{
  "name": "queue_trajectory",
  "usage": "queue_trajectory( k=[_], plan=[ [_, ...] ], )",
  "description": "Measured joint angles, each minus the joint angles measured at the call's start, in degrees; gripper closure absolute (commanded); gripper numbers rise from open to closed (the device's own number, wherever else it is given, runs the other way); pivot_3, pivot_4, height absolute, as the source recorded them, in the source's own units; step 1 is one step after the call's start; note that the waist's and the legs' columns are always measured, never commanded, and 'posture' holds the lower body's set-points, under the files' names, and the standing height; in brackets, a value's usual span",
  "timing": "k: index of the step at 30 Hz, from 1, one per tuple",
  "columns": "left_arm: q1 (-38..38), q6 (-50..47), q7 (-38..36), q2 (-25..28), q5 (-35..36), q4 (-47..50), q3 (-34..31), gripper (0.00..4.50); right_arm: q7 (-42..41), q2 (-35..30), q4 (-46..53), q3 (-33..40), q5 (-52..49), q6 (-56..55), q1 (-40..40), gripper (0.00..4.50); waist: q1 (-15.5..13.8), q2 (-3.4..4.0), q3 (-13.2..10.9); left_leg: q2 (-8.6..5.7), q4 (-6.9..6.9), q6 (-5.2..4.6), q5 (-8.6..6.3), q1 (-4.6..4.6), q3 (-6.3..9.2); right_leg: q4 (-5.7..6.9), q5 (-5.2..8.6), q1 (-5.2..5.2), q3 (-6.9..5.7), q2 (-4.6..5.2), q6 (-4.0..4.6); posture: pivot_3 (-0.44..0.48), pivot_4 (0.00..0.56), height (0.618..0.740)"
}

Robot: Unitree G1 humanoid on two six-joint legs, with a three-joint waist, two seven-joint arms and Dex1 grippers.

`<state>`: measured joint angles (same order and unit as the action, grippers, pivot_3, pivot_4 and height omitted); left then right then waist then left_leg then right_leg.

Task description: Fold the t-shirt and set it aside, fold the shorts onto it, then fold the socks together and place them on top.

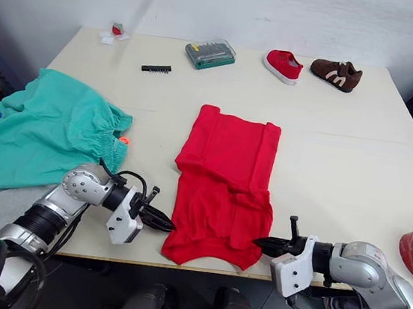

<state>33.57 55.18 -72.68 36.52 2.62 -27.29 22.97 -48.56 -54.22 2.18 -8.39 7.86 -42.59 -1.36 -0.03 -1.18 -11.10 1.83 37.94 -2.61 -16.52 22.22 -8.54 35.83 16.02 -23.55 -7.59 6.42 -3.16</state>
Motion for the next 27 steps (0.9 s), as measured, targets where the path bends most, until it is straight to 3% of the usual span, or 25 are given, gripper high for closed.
queue_trajectory(
  k=[6, 11, 16, 27],
  plan=[
    [-2.42, -11.21, -1.64, 1.64, 5.60, 3.33, -0.95, 4.50, -1.26, -0.34, 8.57, 2.74, -8.98, 10.58, 2.78, 4.47, 0.14, 0.04, -0.03, 0.00, 0.00, -0.02, -0.01, 0.09, 0.05, 0.00, 0.00, -0.08, -0.01, 0.01, 0.00, 0.000, 0.150, 0.740],
    [-6.69, -22.08, -5.45, 8.85, 11.47, 14.50, -3.75, 4.50, -2.12, -2.85, 20.26, 8.67, -15.84, 19.28, 4.99, 4.47, 0.06, 0.13, -0.08, 0.03, -0.04, 0.05, -0.02, 0.09, 0.12, 0.02, 0.07, -0.09, -0.06, 0.00, 0.07, 0.000, 0.150, 0.740],
    [-15.07, -39.67, -9.04, 17.63, 20.35, 28.10, -7.46, 4.50, -4.11, -5.19, 31.56, 11.52, -24.75, 32.42, 12.00, 4.47, -0.14, 0.15, -0.09, 0.02, -0.10, 0.04, -0.09, 0.11, 0.17, -0.10, 0.14, -0.06, -0.05, 0.02, 0.03, 0.000, 0.150, 0.740],
    [-29.10, -48.24, -10.17, 19.97, 22.94, 38.88, -13.84, 4.50, -8.68, -5.20, 40.05, 14.75, -33.33, 44.76, 23.04, 4.47, -0.13, 0.20, -0.12, 0.00, -0.35, 0.36, -0.33, 0.12, 0.16, -0.28, 0.24, -0.11, -0.04, 0.02, 0.03, 0.000, 0.150, 0.740]
  ],
)
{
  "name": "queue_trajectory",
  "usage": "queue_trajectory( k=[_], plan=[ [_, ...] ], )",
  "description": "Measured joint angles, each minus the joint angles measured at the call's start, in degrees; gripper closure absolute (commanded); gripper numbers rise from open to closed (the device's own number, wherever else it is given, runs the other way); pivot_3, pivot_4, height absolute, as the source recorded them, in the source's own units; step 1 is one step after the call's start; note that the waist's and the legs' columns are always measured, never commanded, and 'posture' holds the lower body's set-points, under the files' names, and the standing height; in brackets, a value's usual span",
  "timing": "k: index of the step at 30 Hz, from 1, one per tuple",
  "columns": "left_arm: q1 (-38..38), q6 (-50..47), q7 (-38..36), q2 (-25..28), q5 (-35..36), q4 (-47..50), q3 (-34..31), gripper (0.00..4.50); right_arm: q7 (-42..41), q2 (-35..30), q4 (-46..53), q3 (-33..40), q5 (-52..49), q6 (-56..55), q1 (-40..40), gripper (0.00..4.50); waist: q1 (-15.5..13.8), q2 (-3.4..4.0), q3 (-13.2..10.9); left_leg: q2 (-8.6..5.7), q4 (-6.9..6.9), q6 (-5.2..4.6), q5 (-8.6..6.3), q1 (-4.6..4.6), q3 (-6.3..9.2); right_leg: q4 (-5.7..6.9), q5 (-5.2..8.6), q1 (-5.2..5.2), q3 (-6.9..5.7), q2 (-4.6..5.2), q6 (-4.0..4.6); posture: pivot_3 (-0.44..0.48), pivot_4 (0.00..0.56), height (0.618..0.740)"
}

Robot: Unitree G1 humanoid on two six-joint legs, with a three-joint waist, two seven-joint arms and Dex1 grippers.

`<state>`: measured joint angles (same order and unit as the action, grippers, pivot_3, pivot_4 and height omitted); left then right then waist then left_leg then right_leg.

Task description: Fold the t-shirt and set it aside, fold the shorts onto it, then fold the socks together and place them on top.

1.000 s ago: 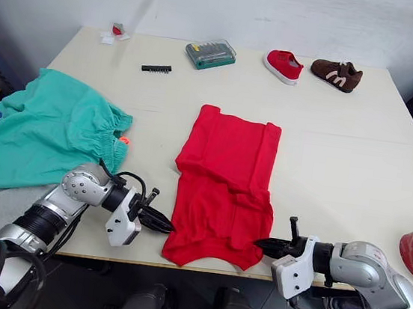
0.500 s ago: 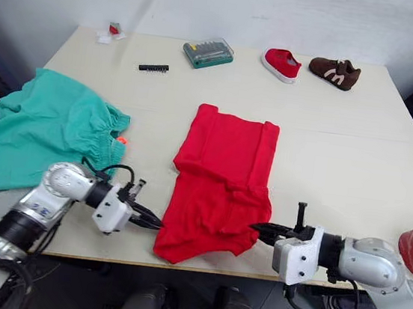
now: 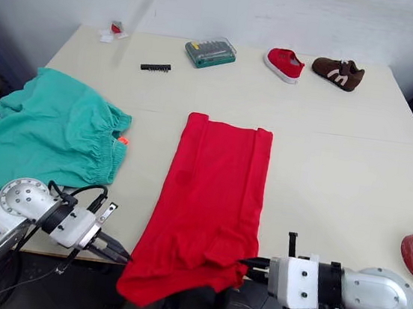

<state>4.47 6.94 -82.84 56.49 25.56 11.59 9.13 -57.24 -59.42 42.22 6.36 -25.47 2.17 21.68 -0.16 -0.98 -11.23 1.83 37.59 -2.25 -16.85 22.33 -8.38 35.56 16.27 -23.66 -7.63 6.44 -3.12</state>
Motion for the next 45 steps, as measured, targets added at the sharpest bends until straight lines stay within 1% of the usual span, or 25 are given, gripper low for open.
queue_trajectory(
  k=[2, 4, 5, 7, 9, 10, 11, 12, 14, 16, 19, 21, 23, 25, 29, 33, 37, 40, 42, 43, 45],
  plan=[
    [-1.34, -0.18, -0.38, 0.24, 0.00, 0.86, -0.50, 4.50, -1.11, 0.00, 0.34, 1.20, -0.83, 0.90, 1.39, 4.47, -0.01, 0.00, 0.00, -0.01, 0.00, 0.03, -0.02, -0.01, 0.00, -0.01, 0.00, 0.01, 0.00, 0.00, 0.00, 0.000, 0.150, 0.740],
    [-1.08, -1.71, -0.15, -0.10, 0.41, 0.99, -1.53, 4.50, -1.89, 0.43, 0.10, 2.17, -1.91, 1.97, 1.34, 4.47, -0.03, 0.00, 0.00, -0.01, 0.01, 0.02, -0.01, -0.01, 0.00, -0.04, 0.00, 0.02, 0.00, 0.00, 0.01, 0.000, 0.150, 0.740],
    [-0.10, -3.45, 0.40, -0.64, 1.21, 0.70, -1.87, 4.50, -2.01, 0.91, -0.66, 2.63, -2.69, 2.55, 0.09, 4.47, -0.04, 0.00, 0.00, 0.00, 0.01, 0.00, 0.00, -0.01, 0.00, -0.07, 0.00, 0.04, 0.01, 0.00, 0.01, 0.000, 0.150, 0.740],
    [3.80, -7.79, 2.35, -3.01, 2.78, -1.30, -2.56, 4.50, -1.72, 1.45, -3.76, 3.05, -3.52, 3.90, -5.21, 4.47, -0.01, 0.01, -0.01, -0.02, 0.01, -0.08, 0.10, -0.01, 0.00, -0.20, 0.00, 0.09, 0.03, 0.00, 0.04, 0.000, 0.150, 0.740],
    [9.64, -13.57, 6.06, -6.63, 4.18, -5.49, -3.81, 4.50, -0.37, 2.84, -9.39, 2.53, -2.32, 4.74, -14.39, 4.47, 0.03, 0.03, -0.03, -0.04, 0.01, -0.13, 0.22, 0.04, 0.00, -0.35, -0.07, 0.09, 0.04, 0.00, 0.25, 0.000, 0.150, 0.740],
    [12.83, -17.07, 8.44, -8.24, 4.82, -7.56, -4.43, 4.50, 0.46, 3.40, -12.23, 2.27, -1.08, 4.91, -19.00, 4.47, 0.06, 0.08, -0.06, -0.05, -0.01, -0.15, 0.26, 0.09, 0.00, -0.39, -0.14, 0.05, 0.03, 0.00, 0.18, 0.000, 0.150, 0.740],
    [15.66, -20.58, 10.56, -9.63, 5.47, -9.49, -4.82, 4.50, 0.64, 3.55, -14.63, 1.13, 0.20, 5.15, -22.67, 4.47, 0.04, 0.09, -0.06, -0.08, -0.02, -0.15, 0.29, 0.06, -0.01, -0.38, -0.25, 0.07, 0.02, 0.00, -0.03, 0.000, 0.150, 0.740],
    [18.30, -23.51, 12.57, -11.04, 5.90, -11.01, -5.31, 4.50, 0.73, 4.05, -16.64, -0.21, 1.32, 5.54, -26.09, 4.47, -0.03, 0.08, -0.07, -0.08, -0.06, -0.12, 0.31, 0.13, -0.01, -0.33, -0.27, 0.00, -0.02, 0.00, -0.06, 0.000, 0.150, 0.740],
    [24.76, -28.73, 17.28, -15.10, 5.85, -15.23, -5.95, 4.50, 1.36, 6.68, -22.79, -4.55, 3.93, 7.90, -36.67, 4.47, 0.06, 0.07, -0.08, -0.11, 0.04, -0.05, 0.56, 0.16, -0.06, -0.05, -0.28, -0.09, -0.01, 0.00, -0.12, 0.000, 0.150, 0.740],
    [29.10, -31.38, 20.91, -18.32, 5.53, -17.36, -6.08, 4.50, 2.06, 8.80, -27.73, -7.28, 5.87, 9.67, -44.17, 4.47, 0.09, 0.07, -0.08, -0.13, 0.11, -0.01, 0.62, 0.36, -0.10, 0.08, -0.25, -0.27, -0.02, -0.03, -0.16, 0.000, 0.150, 0.740],
    [35.37, -34.07, 26.29, -22.96, 3.70, -24.05, -6.39, 4.50, 2.73, 13.11, -37.80, -11.75, 10.44, 11.22, -55.04, 4.47, 0.44, 0.06, -0.08, -0.07, 0.29, 0.00, 0.63, 0.58, -0.18, 0.32, -0.23, -0.41, -0.06, -0.19, -0.18, 0.000, 0.150, 0.740],
    [38.30, -34.05, 29.14, -25.49, 1.81, -28.80, -6.48, 4.50, 3.14, 16.24, -45.65, -14.75, 14.28, 10.13, -60.75, 4.47, 0.46, 0.05, -0.08, -0.07, 0.44, -0.02, 0.65, 0.90, -0.25, 0.41, -0.24, -0.69, -0.02, -0.22, -0.21, 0.000, 0.150, 0.740],
    [41.57, -32.25, 31.49, -28.04, -0.76, -35.23, -6.44, 4.50, 3.45, 19.21, -54.73, -17.67, 18.26, 7.68, -65.86, 4.47, 0.44, 0.03, -0.10, -0.12, 0.52, -0.10, 0.72, 0.93, -0.35, 0.37, -0.24, -0.79, 0.02, -0.21, -0.22, 0.000, 0.150, 0.740],
    [44.82, -29.76, 33.43, -30.11, -2.86, -41.57, -6.62, 4.50, 3.79, 21.44, -63.35, -19.57, 21.54, 4.35, -69.64, 4.47, 0.41, 0.02, -0.10, -0.13, 0.57, -0.11, 0.78, 0.95, -0.38, 0.44, -0.27, -0.83, 0.06, -0.19, -0.27, 0.000, 0.150, 0.740],
    [49.73, -26.85, 36.66, -31.58, -5.28, -51.31, -9.04, 4.50, 4.30, 24.07, -76.49, -19.46, 24.05, 2.29, -75.52, 4.47, 0.54, 0.02, -0.10, -0.15, 0.57, -0.12, 0.84, 0.95, -0.39, 0.50, -0.31, -0.85, 0.09, -0.11, -0.29, 0.000, 0.150, 0.740],
    [51.87, -25.84, 38.77, -33.36, -6.87, -57.48, -10.50, 4.50, 3.96, 25.97, -85.01, -18.97, 24.50, 2.13, -79.41, 4.47, 0.76, 0.02, -0.10, -0.15, 0.53, -0.11, 0.85, 0.95, -0.40, 0.76, -0.31, -0.87, 0.08, -0.11, -0.30, 0.000, 0.150, 0.740],
    [52.00, -25.80, 40.65, -35.61, -8.25, -60.86, -10.93, 4.50, 5.59, 28.65, -92.94, -17.25, 24.63, 3.53, -82.55, 4.47, 1.61, 0.02, -0.10, -0.14, 0.54, -0.09, 0.86, 0.96, -0.40, 0.84, -0.31, -0.88, 0.09, -0.10, -0.30, 0.000, 0.150, 0.740],
    [53.19, -26.35, 42.73, -36.32, -9.35, -63.34, -11.35, 4.50, 5.66, 30.11, -96.47, -15.79, 24.32, 6.20, -84.47, 4.47, 1.84, 0.02, -0.10, -0.13, 0.54, -0.06, 0.88, 0.94, -0.40, 0.89, -0.31, -0.90, 0.10, -0.09, -0.29, 0.000, 0.150, 0.740],
    [53.68, -26.46, 43.76, -36.44, -9.81, -64.34, -11.56, 4.50, 5.63, 30.79, -97.45, -14.81, 23.94, 7.21, -84.73, 3.98, 2.00, 0.02, -0.10, -0.13, 0.52, -0.05, 0.88, 0.93, -0.40, 0.90, -0.31, -0.91, 0.12, -0.10, -0.29, 0.000, 0.150, 0.740],
    [53.88, -26.62, 44.47, -36.57, -10.01, -64.98, -11.97, 4.11, 5.98, 31.15, -98.49, -14.49, 23.92, 8.05, -85.06, 3.79, 2.08, 0.02, -0.10, -0.13, 0.50, -0.04, 0.89, 0.93, -0.41, 0.91, -0.31, -0.92, 0.12, -0.10, -0.29, 0.000, 0.150, 0.740],
    [54.19, -27.20, 45.55, -36.56, -10.07, -66.84, -13.20, 3.66, 6.85, 31.53, -99.43, -13.53, 23.93, 9.29, -85.27, 3.18, 2.15, 0.03, -0.10, -0.12, 0.49, -0.02, 0.90, 0.93, -0.41, 0.92, -0.31, -0.94, 0.12, -0.10, -0.29, 0.000, 0.150, 0.740]
  ],
)
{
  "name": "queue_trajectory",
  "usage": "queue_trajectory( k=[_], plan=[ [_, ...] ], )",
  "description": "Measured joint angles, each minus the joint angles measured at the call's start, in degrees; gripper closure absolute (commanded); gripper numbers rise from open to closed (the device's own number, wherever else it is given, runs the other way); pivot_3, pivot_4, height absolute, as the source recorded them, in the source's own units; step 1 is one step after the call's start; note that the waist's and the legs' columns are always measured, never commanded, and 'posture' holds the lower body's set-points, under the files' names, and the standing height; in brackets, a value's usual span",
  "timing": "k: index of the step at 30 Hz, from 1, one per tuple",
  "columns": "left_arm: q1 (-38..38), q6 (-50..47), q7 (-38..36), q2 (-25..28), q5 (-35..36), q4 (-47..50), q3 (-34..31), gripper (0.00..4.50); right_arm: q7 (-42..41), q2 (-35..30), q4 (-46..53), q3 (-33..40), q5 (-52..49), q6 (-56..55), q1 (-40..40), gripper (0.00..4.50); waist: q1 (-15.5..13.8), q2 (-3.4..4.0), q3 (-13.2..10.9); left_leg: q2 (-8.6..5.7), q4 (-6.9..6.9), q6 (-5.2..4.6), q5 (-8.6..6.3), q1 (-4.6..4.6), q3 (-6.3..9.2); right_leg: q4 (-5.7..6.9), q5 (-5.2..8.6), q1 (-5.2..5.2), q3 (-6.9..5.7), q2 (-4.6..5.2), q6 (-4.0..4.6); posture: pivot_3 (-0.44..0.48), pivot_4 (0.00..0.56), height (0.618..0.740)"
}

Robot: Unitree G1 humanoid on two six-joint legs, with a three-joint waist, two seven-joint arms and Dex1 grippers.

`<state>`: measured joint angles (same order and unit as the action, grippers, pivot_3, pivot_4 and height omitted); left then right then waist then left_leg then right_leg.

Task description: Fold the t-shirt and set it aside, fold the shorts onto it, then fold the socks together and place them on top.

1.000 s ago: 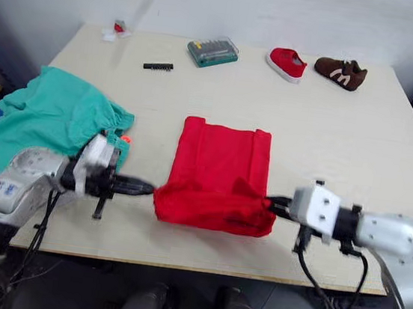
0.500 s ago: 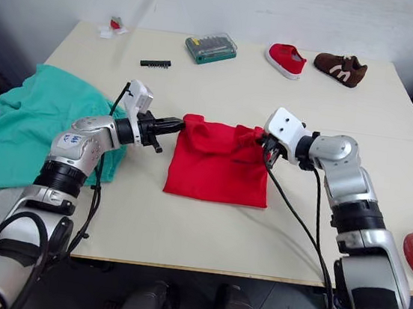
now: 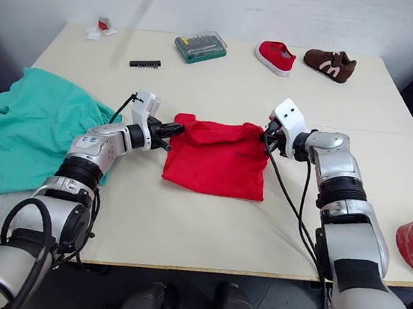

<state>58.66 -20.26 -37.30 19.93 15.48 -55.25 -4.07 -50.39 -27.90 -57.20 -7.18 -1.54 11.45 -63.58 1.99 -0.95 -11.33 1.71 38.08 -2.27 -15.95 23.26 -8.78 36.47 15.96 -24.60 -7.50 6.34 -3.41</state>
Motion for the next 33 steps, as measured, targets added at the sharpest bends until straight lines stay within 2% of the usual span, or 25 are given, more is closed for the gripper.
queue_trajectory(
  k=[8, 12, 14, 16, 17, 19, 23, 25, 30, 33],
  plan=[
    [2.66, -2.62, 1.84, 2.23, 0.33, -2.33, -5.20, 1.06, 1.38, -0.78, 3.05, 1.47, 0.19, 1.87, 0.16, 0.46, 0.00, 0.01, -0.01, -0.01, -0.01, 0.02, 0.00, 0.02, -0.01, 0.02, 0.00, -0.06, 0.03, 0.01, 0.00, 0.000, 0.150, 0.740],
    [4.03, -3.28, 1.85, 4.35, 0.15, -1.86, -6.47, 0.04, 1.08, -4.75, 13.06, 2.09, 0.40, 2.78, 3.61, 0.44, -0.18, 0.01, -0.01, -0.01, -0.04, 0.07, -0.03, 0.02, -0.01, -0.01, 0.00, -0.06, 0.03, 0.02, 0.00, 0.000, 0.150, 0.740],
    [1.76, -2.69, -2.81, 6.00, -0.87, 2.98, -3.74, 0.04, -0.76, -7.24, 24.40, 3.02, -0.64, 4.48, 9.30, 0.44, -0.41, 0.01, -0.01, -0.02, -0.08, 0.13, -0.07, 0.04, 0.00, -0.05, 0.00, -0.07, 0.01, 0.00, 0.00, 0.000, 0.150, 0.740],
    [-3.47, -2.06, -10.31, 8.23, -1.29, 13.27, -0.08, 0.04, -3.59, -9.80, 38.31, 3.25, -2.99, 7.30, 17.00, 0.44, -0.38, 0.01, -0.01, -0.01, -0.09, 0.22, -0.13, 0.03, 0.00, -0.06, 0.01, -0.07, 0.03, -0.05, 0.02, 0.000, 0.150, 0.740],
    [-5.20, -2.03, -12.60, 8.67, -1.22, 16.41, 0.91, 0.04, -4.39, -10.29, 41.74, 3.25, -3.68, 7.96, 19.15, 0.44, -0.39, 0.01, -0.01, -0.01, -0.09, 0.23, -0.13, 0.03, 0.00, -0.07, 0.02, -0.07, 0.05, -0.05, 0.03, 0.000, 0.150, 0.740],
    [-12.14, -0.40, -20.03, 11.04, -1.05, 30.02, 5.44, 0.04, -5.73, -12.43, 54.73, 3.13, -4.93, 8.91, 27.16, 0.44, -0.41, 0.01, 0.00, 0.04, -0.14, 0.28, -0.17, 0.01, -0.01, -0.16, 0.03, -0.05, 0.07, -0.09, 0.06, 0.000, 0.150, 0.740],
    [-20.40, 5.76, -28.74, 14.61, -2.57, 45.05, 12.35, 0.04, -6.68, -15.56, 68.14, 2.43, -4.00, 6.57, 38.08, 0.44, -0.44, 0.01, 0.00, 0.04, -0.06, 0.26, -0.16, -0.09, -0.03, -0.37, 0.03, 0.02, 0.11, -0.06, 0.12, 0.000, 0.150, 0.740],
    [-22.05, 10.14, -29.62, 15.22, -5.13, 47.37, 14.72, 0.04, -6.20, -16.52, 71.01, 1.03, -1.78, 2.93, 41.50, 0.44, -0.48, 0.01, 0.00, 0.05, -0.07, 0.50, -0.29, -0.17, 0.00, -0.36, -0.05, 0.07, 0.09, -0.03, 0.23, 0.000, 0.150, 0.740],
    [-22.39, 19.15, -28.09, 14.19, -11.75, 45.87, 18.90, 0.04, -3.39, -16.37, 70.51, -3.66, 4.55, -5.40, 44.71, 0.44, -0.53, 0.01, 0.00, 0.05, -0.07, 0.22, -0.09, -0.16, -0.01, -0.34, -0.13, 0.04, 0.08, 0.02, 0.30, 0.000, 0.150, 0.740],
    [-21.43, 23.59, -26.45, 13.99, -15.66, 41.80, 20.61, 0.66, -1.35, -15.89, 67.50, -5.67, 7.99, -9.59, 44.58, 1.06, -0.56, 0.01, 0.00, 0.07, -0.07, 0.13, -0.04, -0.10, 0.00, -0.35, -0.12, 0.00, 0.02, 0.01, 0.30, 0.000, 0.150, 0.740]
  ],
)
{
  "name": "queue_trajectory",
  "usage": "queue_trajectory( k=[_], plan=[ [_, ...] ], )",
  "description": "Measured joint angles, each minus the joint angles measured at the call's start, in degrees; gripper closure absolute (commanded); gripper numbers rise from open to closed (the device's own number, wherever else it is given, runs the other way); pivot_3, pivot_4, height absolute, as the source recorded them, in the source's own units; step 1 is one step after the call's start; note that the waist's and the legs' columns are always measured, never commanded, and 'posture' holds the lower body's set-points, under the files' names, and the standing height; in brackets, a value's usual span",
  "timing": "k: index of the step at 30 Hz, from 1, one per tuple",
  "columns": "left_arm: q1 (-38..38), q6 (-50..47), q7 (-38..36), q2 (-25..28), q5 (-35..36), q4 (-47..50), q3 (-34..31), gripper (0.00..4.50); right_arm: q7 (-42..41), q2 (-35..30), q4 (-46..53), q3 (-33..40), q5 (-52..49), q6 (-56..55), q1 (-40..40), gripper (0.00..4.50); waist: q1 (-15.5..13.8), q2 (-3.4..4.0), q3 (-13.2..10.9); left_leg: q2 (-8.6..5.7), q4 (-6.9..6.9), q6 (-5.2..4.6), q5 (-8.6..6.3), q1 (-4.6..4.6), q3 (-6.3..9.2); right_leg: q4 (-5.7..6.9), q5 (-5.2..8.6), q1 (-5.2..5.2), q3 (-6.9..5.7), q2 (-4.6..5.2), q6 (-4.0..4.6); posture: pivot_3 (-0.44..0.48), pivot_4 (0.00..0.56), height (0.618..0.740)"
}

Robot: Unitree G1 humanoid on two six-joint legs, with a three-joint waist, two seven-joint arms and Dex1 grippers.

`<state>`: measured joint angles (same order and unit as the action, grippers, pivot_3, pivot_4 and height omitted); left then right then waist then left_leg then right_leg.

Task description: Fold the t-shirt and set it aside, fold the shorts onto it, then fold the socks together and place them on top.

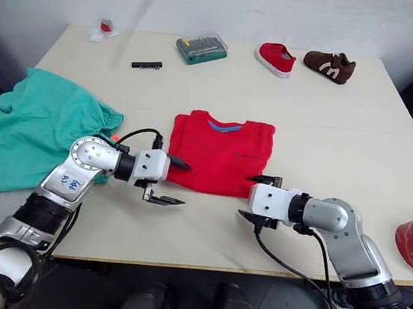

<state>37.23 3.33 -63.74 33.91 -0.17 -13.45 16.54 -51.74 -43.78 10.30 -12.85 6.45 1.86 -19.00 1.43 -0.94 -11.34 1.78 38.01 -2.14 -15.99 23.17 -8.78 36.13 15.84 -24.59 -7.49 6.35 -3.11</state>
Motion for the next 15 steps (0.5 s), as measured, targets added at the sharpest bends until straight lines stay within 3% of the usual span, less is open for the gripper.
queue_trajectory(
  k=[5, 10, 12, 15],
  plan=[
    [2.25, 4.34, 3.06, -0.39, -4.37, -5.56, 0.45, 2.28, 3.88, 1.63, -6.51, -2.22, 4.85, -5.57, -2.74, 2.85, 0.06, -0.01, 0.00, -0.01, 0.05, -0.08, 0.04, 0.00, 0.00, -0.02, 0.00, 0.04, -0.03, -0.01, -0.01, 0.000, 0.150, 0.740],
    [2.36, 4.57, 2.82, -1.58, -4.36, -7.48, 0.29, 3.87, 3.37, 0.91, -7.67, -1.98, 5.12, -6.82, -1.80, 4.50, -0.38, -0.01, 0.01, -0.03, 0.10, -0.15, 0.04, 0.01, 0.02, -0.02, -0.03, 0.08, -0.02, 0.03, -0.07, 0.000, 0.150, 0.740],
    [2.34, 4.33, 1.35, -1.54, -3.64, -7.39, 0.26, 4.47, 2.04, -0.06, -5.93, -0.98, 3.69, -5.72, -0.24, 4.50, -0.71, -0.01, 0.01, -0.03, 0.10, -0.16, 0.03, 0.01, 0.02, -0.02, -0.02, 0.08, -0.02, 0.03, -0.07, 0.000, 0.150, 0.740],
    [-1.63, 3.71, -4.96, 1.73, -0.19, -0.87, 0.43, 4.47, -2.32, -2.58, 1.16, 0.94, -1.51, -0.87, 5.08, 4.50, -1.06, 0.01, 0.01, 0.01, 0.01, -0.13, 0.02, 0.05, 0.03, -0.06, 0.03, 0.01, -0.02, 0.01, -0.06, 0.000, 0.150, 0.740]
  ],
)
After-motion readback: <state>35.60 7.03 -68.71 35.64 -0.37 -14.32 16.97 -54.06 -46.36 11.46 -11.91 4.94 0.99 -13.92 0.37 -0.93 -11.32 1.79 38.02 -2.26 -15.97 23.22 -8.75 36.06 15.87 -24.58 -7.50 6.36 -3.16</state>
